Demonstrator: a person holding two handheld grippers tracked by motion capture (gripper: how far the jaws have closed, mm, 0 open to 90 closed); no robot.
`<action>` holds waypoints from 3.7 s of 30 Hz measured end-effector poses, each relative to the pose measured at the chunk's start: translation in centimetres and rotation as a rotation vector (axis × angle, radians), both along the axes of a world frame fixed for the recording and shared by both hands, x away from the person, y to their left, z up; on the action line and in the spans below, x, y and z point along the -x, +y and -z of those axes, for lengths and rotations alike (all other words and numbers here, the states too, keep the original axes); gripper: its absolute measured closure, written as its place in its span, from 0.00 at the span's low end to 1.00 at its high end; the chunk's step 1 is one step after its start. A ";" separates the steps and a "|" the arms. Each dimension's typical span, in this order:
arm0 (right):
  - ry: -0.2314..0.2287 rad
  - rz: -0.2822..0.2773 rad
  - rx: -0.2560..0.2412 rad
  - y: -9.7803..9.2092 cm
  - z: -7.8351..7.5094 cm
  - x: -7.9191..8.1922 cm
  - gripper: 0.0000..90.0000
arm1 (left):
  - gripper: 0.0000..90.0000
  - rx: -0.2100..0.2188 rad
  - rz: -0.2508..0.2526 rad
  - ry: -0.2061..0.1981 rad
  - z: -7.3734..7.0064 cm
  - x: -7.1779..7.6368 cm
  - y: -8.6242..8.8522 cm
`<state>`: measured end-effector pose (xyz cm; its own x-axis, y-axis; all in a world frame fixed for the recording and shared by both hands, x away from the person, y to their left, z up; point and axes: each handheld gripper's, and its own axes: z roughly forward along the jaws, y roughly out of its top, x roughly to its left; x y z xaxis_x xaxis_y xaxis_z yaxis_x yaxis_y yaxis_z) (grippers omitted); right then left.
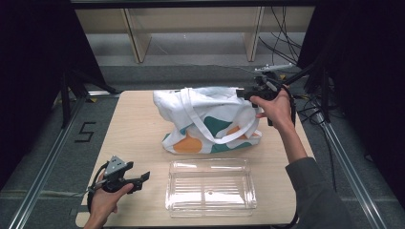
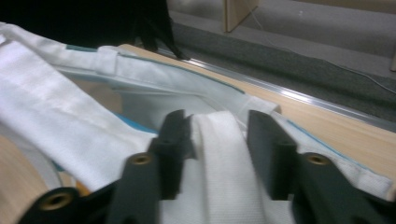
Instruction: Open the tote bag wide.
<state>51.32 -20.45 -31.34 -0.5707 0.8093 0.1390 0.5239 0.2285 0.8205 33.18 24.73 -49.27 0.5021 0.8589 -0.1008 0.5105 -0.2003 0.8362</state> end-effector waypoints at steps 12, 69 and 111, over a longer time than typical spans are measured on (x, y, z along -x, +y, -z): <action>-0.138 -0.085 0.122 -0.4 -2.2 2.2 0.97 | 0.24 0.017 0.006 0.001 -0.2 -0.1 0.1; -0.008 -0.166 0.120 -3.5 13.7 7.7 0.97 | 0.71 0.110 0.268 -0.220 -11.6 -6.0 -7.0; 0.041 -0.218 0.032 -2.8 13.4 8.0 0.92 | 0.79 -0.025 0.232 -0.079 -6.1 -12.4 -9.4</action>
